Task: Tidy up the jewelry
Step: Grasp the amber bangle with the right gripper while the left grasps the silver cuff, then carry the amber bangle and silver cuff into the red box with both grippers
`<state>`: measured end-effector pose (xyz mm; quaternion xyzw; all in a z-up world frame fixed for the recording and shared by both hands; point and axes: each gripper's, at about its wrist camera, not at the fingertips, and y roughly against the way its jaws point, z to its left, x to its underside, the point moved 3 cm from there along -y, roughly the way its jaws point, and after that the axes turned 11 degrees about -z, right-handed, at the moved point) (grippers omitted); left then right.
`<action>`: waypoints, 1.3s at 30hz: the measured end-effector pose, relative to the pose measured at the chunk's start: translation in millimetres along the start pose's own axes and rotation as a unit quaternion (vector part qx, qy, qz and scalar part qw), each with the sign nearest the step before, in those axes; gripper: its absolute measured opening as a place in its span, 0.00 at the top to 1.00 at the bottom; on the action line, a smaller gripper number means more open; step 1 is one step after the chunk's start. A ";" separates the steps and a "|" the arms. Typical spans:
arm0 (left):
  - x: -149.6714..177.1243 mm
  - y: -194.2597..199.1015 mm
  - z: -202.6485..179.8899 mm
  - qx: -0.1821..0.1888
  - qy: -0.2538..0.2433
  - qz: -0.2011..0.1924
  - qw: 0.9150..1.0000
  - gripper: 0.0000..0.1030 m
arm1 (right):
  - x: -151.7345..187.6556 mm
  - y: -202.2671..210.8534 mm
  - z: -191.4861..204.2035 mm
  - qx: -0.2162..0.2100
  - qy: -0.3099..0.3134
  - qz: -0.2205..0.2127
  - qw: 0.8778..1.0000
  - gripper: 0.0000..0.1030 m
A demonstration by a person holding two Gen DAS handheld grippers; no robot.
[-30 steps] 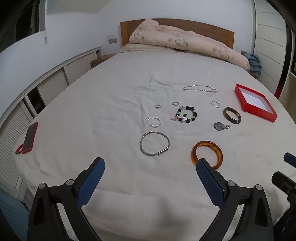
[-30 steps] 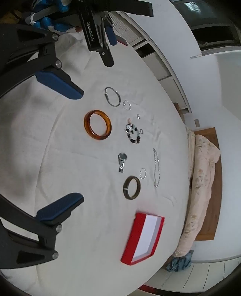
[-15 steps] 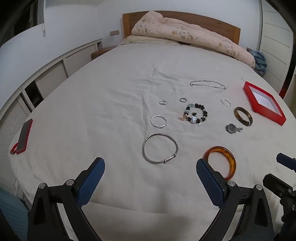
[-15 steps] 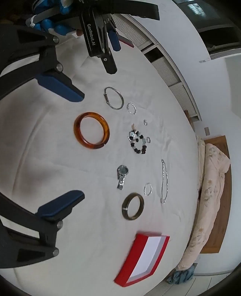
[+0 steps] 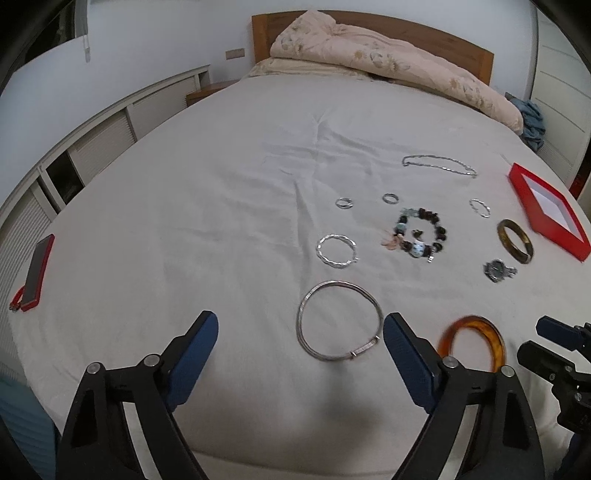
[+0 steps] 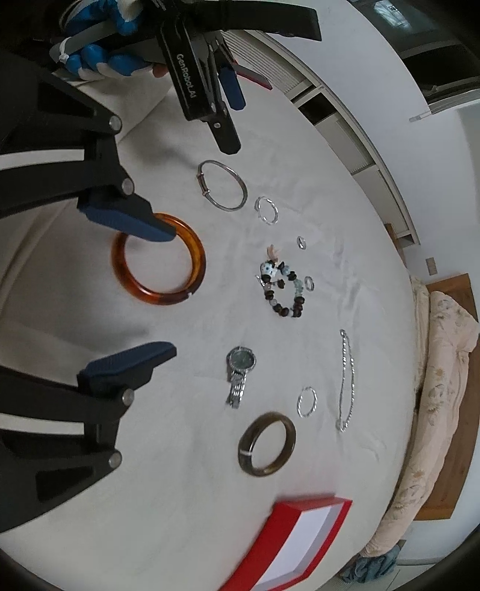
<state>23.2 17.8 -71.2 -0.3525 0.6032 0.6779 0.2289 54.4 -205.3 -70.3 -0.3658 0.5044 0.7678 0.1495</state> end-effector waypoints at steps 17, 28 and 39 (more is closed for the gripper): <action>19.4 -53.5 4.4 0.013 0.006 0.064 0.998 0.36 | 18.9 -45.1 -5.4 0.025 0.034 0.049 0.998 0.64; 20.0 -54.5 1.6 0.019 -0.009 0.062 0.998 0.44 | 15.5 -53.2 -7.3 0.042 0.037 0.045 0.997 0.84; 17.7 -47.9 -23.1 0.040 -0.048 0.061 0.996 0.96 | 7.6 -45.2 -6.7 0.038 0.043 0.034 0.998 0.91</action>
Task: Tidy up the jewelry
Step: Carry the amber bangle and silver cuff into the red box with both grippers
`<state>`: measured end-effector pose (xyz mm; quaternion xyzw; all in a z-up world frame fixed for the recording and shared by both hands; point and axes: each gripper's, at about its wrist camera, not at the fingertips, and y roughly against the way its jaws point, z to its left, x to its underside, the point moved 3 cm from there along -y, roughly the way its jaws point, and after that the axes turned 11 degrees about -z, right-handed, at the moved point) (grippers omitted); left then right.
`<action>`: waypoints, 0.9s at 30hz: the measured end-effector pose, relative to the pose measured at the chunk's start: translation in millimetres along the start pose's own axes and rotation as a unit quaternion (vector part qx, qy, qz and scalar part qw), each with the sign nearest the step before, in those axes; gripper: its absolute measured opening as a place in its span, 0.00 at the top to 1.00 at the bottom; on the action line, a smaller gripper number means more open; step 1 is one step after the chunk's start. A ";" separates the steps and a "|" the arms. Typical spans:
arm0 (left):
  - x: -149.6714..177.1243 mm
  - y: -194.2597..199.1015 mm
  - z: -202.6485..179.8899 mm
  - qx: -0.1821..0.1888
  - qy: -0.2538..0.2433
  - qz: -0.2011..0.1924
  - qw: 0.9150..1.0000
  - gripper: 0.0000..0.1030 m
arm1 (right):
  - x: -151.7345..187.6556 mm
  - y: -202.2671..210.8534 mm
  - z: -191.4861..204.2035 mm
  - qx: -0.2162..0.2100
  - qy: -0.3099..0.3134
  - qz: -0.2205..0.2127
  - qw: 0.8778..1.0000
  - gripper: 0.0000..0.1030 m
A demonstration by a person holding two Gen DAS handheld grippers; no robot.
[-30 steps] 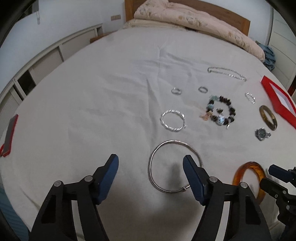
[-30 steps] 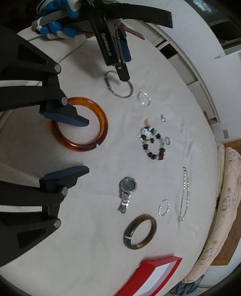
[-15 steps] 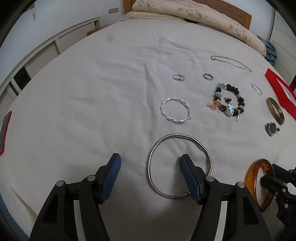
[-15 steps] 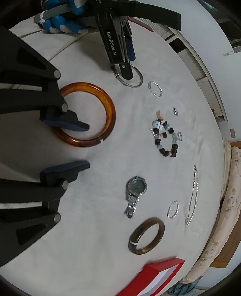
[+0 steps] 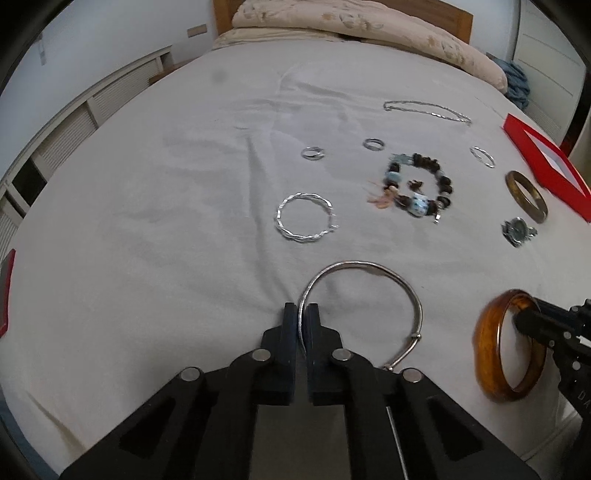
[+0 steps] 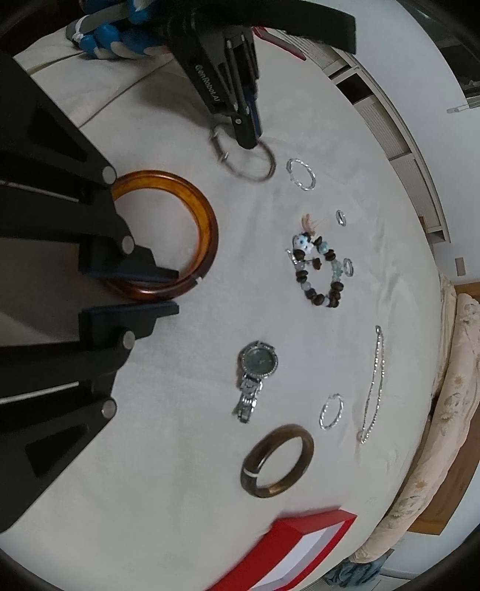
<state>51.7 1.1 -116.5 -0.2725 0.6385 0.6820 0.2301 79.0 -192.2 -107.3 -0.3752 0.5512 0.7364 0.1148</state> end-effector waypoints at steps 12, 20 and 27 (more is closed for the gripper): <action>0.6 39.1 -24.3 0.007 0.000 -0.014 1.000 0.97 | -4.2 55.6 -11.0 0.007 -0.006 -0.043 0.999 0.91; -23.2 71.5 -66.8 0.039 -0.010 -0.036 0.999 0.96 | -4.6 106.7 -39.9 0.022 -0.036 -0.075 0.996 0.91; -50.2 85.6 -117.4 0.078 -0.020 -0.048 0.996 0.96 | -6.9 147.7 -81.9 0.045 -0.056 -0.097 0.993 0.91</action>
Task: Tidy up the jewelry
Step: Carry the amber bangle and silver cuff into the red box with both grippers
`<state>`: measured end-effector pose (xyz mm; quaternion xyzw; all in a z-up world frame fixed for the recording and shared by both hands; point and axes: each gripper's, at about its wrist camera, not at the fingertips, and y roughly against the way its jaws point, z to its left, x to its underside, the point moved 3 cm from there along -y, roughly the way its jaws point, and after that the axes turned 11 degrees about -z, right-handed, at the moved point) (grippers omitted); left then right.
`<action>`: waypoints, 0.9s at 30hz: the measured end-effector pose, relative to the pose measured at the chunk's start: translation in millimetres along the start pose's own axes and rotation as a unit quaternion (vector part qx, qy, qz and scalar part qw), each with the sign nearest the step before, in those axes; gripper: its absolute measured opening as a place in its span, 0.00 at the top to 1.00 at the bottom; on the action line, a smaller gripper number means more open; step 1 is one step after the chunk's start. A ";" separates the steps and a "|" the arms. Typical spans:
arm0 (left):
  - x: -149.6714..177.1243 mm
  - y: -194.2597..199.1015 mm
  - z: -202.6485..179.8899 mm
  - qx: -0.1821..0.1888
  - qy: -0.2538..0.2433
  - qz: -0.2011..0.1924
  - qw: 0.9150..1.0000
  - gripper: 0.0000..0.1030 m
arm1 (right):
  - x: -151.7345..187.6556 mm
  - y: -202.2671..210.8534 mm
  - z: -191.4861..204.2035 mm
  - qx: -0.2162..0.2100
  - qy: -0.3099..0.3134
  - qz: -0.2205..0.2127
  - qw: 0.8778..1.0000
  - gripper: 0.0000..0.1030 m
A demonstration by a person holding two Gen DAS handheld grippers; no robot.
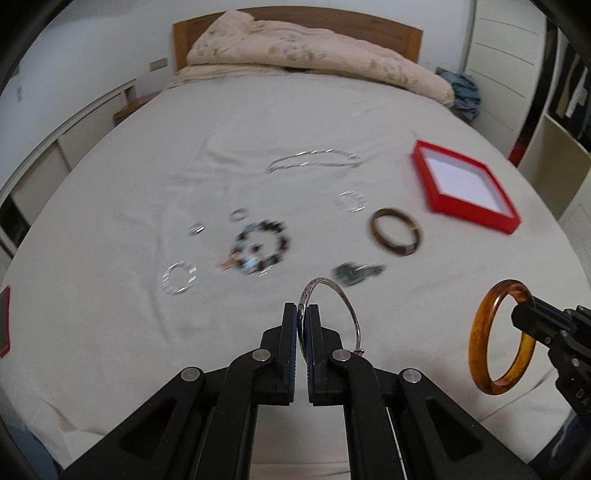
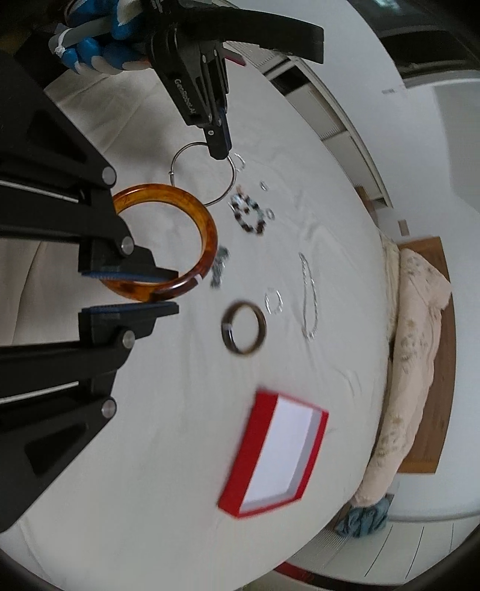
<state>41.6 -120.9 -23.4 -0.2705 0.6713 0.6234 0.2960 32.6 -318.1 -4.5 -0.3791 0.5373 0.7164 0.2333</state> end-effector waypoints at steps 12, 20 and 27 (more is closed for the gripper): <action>-79.3 -48.7 -98.4 0.064 -0.025 -0.013 0.998 0.96 | -50.3 -7.8 -116.3 0.052 -0.040 -0.035 0.997 0.91; -137.1 -130.1 -172.7 0.100 -0.041 -0.018 0.994 0.96 | -92.8 -60.1 -205.4 0.097 -0.056 -0.039 0.993 0.91; -151.1 -195.2 -218.5 0.108 -0.062 0.006 0.992 0.96 | -91.8 -109.1 -257.2 0.122 -0.055 -0.009 0.991 0.91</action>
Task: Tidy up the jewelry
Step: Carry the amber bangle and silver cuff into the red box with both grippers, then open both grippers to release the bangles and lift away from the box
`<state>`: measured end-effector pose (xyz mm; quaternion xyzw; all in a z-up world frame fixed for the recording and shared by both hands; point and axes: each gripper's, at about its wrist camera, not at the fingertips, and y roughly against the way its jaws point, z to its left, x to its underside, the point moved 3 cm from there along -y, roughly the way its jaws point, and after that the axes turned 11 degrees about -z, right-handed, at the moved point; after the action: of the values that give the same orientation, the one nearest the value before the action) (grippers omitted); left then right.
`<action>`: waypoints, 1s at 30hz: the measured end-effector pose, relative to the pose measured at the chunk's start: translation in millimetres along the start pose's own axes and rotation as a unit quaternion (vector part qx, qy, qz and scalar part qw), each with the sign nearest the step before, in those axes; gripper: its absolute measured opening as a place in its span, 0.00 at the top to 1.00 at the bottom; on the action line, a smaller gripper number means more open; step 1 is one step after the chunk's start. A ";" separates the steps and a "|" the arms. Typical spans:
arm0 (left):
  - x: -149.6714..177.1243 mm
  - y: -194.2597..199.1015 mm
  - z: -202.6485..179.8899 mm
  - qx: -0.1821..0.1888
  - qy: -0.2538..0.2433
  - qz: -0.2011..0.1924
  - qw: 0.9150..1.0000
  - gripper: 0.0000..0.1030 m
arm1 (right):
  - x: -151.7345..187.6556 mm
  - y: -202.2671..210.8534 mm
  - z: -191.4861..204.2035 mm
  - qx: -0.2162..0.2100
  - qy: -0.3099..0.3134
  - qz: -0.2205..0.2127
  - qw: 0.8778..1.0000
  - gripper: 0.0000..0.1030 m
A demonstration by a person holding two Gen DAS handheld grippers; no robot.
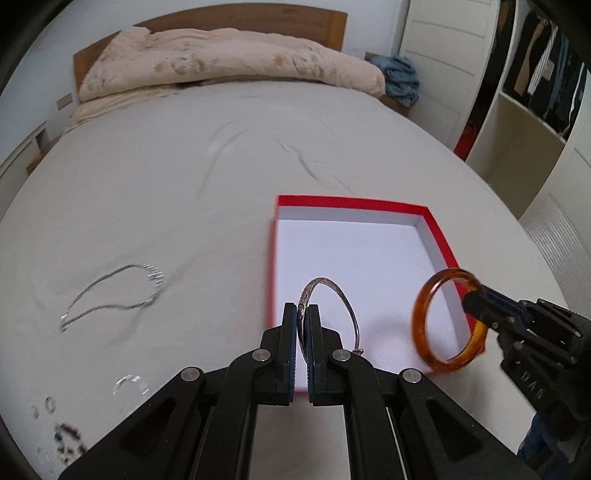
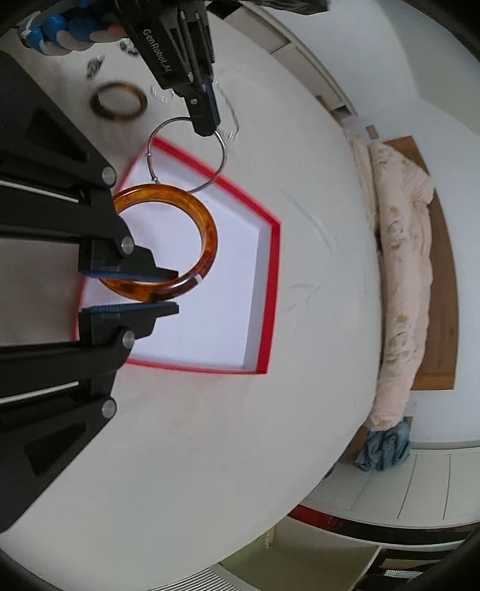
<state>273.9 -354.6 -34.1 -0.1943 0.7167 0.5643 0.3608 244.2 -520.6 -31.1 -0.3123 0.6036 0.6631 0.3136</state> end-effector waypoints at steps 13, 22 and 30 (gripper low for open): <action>47.3 -56.2 -5.0 -0.033 -0.019 0.078 0.996 0.95 | 37.2 -41.1 -13.0 0.024 0.052 0.059 0.997 0.91; 61.4 -36.6 0.9 -0.070 0.001 0.103 0.992 0.94 | 41.7 -39.1 -2.1 0.027 0.106 0.093 0.990 0.90; 77.6 -6.1 6.3 -0.079 0.048 0.118 0.989 0.94 | 43.6 -36.1 5.3 0.009 0.120 0.109 0.987 0.88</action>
<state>228.4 -340.3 -96.0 -0.1631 0.7043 0.6478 0.2401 246.1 -511.0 -87.1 -0.3193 0.6734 0.6452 0.1680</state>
